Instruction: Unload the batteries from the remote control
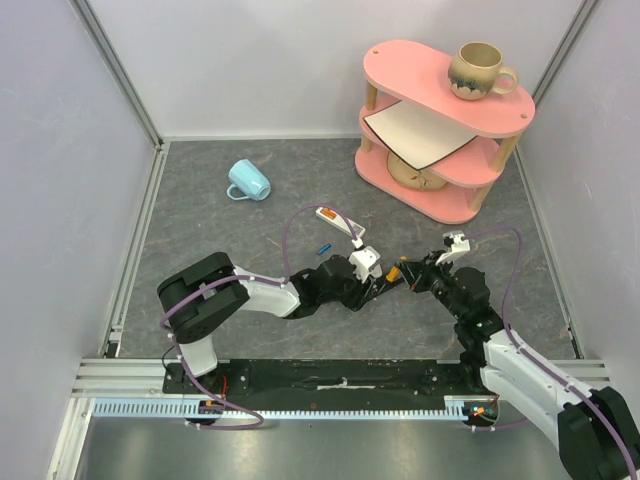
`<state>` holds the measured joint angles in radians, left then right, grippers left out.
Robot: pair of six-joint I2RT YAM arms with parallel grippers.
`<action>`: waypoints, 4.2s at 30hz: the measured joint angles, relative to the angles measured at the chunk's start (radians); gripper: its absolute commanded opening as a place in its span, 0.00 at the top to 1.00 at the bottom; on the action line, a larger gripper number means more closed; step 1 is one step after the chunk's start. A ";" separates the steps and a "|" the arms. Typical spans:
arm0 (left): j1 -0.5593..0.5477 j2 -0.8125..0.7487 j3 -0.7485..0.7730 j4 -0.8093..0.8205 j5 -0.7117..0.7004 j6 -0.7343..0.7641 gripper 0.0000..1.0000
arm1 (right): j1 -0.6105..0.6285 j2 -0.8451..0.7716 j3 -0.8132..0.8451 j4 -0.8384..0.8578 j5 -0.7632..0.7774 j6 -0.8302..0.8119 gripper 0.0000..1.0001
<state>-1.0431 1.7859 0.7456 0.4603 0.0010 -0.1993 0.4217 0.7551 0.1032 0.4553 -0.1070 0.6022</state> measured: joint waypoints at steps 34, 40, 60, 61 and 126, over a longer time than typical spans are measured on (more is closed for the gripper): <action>-0.002 -0.003 0.000 -0.006 0.000 0.000 0.48 | -0.005 0.199 -0.010 0.232 0.040 0.046 1.00; -0.003 -0.015 -0.012 -0.009 0.002 0.000 0.47 | -0.011 0.303 -0.040 0.389 -0.014 0.127 1.00; -0.013 -0.139 -0.101 -0.093 -0.027 -0.026 0.31 | 0.000 0.141 -0.053 0.296 -0.078 0.195 1.00; -0.013 -0.148 -0.111 -0.093 -0.031 -0.032 0.32 | 0.000 0.141 -0.053 0.289 -0.077 0.192 1.00; -0.126 -0.056 -0.041 -0.106 -0.259 -0.077 0.72 | -0.016 0.447 -0.014 0.521 -0.084 0.133 1.00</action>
<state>-1.1694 1.7302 0.7044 0.3538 -0.2577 -0.2760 0.4057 1.2022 0.0887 0.9760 -0.1909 0.7353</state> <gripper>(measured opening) 0.477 0.062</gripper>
